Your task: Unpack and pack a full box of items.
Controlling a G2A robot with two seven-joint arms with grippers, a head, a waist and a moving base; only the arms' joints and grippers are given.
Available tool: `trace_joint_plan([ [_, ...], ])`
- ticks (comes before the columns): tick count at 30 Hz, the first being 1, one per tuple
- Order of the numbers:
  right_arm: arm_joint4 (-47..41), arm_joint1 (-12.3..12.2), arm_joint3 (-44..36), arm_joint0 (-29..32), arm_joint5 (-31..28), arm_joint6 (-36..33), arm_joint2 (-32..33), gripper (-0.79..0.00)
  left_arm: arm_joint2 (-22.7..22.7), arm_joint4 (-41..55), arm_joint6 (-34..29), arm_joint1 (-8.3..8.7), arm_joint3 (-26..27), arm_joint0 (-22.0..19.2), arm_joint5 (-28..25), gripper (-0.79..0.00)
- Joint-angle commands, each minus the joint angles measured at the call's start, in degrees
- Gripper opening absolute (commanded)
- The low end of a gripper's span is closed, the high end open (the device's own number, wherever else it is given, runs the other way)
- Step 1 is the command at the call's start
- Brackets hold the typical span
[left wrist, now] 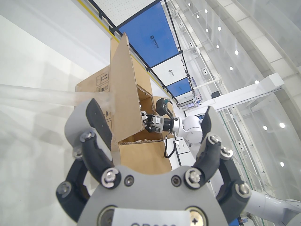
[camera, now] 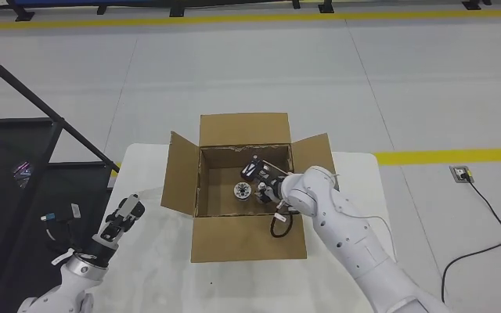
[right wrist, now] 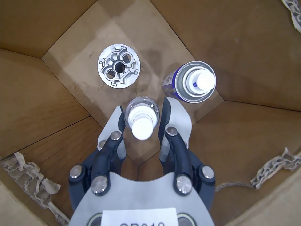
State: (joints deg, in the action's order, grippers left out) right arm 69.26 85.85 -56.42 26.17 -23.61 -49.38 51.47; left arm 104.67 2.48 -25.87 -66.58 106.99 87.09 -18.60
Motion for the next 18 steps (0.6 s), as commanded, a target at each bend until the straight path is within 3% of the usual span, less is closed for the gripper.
trace_joint_plan([
  [1,0.0,0.01,-0.05,0.03,-0.06,-0.13,-0.03,-0.388,0.0,0.0,0.0,0.0,0.0,0.0,0.0,0.0],
  [8,0.79,-0.85,-5.88,1.74,-1.01,0.68,1.81,-0.271,0.0,0.0,0.0,0.0,0.0,0.0,0.0,0.0],
  [10,1.9,-1.7,-11.15,3.83,-0.73,0.85,3.79,-0.105,0.0,0.0,0.0,0.0,0.0,0.0,0.0,0.0],
  [12,3.16,-2.72,-17.89,6.86,-1.08,0.09,6.19,0.0,0.0,0.0,0.0,0.0,0.0,0.0,0.0,0.0],
  [18,4.62,-5.4,-38.96,17.94,2.28,-1.66,16.55,0.0,0.0,0.0,0.0,0.0,0.0,0.0,0.0,0.0],
])
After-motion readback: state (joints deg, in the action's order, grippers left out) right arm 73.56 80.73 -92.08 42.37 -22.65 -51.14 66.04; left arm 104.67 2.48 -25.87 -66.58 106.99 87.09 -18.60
